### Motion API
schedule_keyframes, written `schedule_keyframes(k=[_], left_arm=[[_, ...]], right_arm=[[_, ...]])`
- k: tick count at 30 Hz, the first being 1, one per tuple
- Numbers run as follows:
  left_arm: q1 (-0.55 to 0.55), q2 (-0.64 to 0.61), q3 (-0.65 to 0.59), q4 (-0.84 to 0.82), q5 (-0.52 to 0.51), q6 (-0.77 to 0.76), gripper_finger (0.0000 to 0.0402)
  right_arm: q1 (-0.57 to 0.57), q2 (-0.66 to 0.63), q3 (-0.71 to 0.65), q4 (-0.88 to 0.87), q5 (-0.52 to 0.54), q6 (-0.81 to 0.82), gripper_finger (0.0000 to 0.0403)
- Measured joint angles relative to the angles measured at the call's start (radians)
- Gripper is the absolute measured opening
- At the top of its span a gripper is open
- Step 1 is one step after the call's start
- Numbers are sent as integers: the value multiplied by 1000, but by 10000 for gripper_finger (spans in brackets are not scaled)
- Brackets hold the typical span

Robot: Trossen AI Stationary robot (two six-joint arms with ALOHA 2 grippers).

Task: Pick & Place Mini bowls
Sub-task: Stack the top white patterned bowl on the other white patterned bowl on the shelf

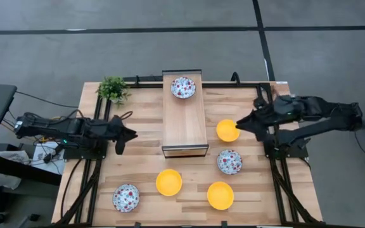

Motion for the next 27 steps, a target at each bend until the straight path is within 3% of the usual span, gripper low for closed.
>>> schedule_keyframes(k=[5, 10, 19, 27], left_arm=[[85, -1, 0, 41, 79, 138, 85], [180, -1, 0, 61, 184, 235, 85], [323, -2, -13, 93, 339, 312, 85], [340, -1, -127, 181, 412, 230, 85]], right_arm=[[47, 165, 125, -246, -24, 141, 124], [111, 281, 150, -384, -68, 283, 124], [252, 378, 81, -419, -67, 514, 124], [305, 376, -58, -360, -67, 717, 129]])
